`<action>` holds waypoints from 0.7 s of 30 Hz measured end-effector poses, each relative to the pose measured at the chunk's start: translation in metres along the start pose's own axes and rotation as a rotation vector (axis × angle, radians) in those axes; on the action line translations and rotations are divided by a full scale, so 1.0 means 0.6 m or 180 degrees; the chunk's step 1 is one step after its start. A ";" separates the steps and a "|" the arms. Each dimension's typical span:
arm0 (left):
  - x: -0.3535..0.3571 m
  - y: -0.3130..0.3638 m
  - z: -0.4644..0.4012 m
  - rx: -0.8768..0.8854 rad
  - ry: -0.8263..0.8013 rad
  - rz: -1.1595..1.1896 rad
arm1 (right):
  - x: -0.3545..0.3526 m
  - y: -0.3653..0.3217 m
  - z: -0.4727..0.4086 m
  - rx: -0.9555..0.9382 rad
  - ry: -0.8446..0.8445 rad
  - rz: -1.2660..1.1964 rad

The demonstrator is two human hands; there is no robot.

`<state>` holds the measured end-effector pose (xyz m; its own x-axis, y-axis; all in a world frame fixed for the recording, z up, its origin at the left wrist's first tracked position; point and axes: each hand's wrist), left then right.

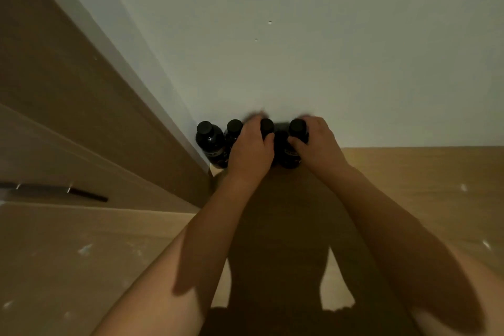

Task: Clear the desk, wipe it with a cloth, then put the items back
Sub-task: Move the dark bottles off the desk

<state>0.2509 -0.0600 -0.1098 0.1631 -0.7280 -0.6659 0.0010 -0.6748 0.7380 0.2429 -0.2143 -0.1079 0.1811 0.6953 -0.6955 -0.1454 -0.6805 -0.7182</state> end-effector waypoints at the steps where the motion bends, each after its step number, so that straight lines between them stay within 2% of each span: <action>1: 0.002 0.001 0.001 -0.0007 0.0035 -0.0002 | 0.002 0.002 -0.001 -0.0029 0.0083 -0.0069; 4: -0.006 0.005 0.020 0.0069 -0.0024 -0.0038 | -0.005 0.008 0.025 -0.0189 0.0297 -0.0224; 8: -0.043 0.022 0.072 0.0231 0.0080 -0.0039 | -0.045 0.017 0.106 0.0146 0.0595 -0.0618; 13: -0.068 0.079 0.121 0.0734 0.0295 -0.0013 | -0.118 0.022 0.199 0.0338 0.1202 -0.1251; 15: -0.061 0.110 0.137 0.0971 0.0195 0.0017 | -0.148 0.029 0.230 0.0371 0.1417 -0.1272; 18: -0.038 0.162 0.174 0.0955 -0.0172 0.0256 | -0.199 0.051 0.274 0.0545 0.1672 -0.1284; 21: -0.005 0.209 0.217 0.1190 -0.0284 0.0285 | -0.252 0.087 0.317 0.0832 0.1923 -0.1343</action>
<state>0.1221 -0.1586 -0.0294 0.0598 -0.7825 -0.6198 -0.3713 -0.5938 0.7138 0.0230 -0.3111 -0.0447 0.7593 0.5857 -0.2837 -0.1574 -0.2578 -0.9533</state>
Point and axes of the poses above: each hand's wrist, its own z-axis away from the middle knuckle, its own x-axis out of the palm, y = z × x, and after that the axes turned 13 degrees about y, right-handed
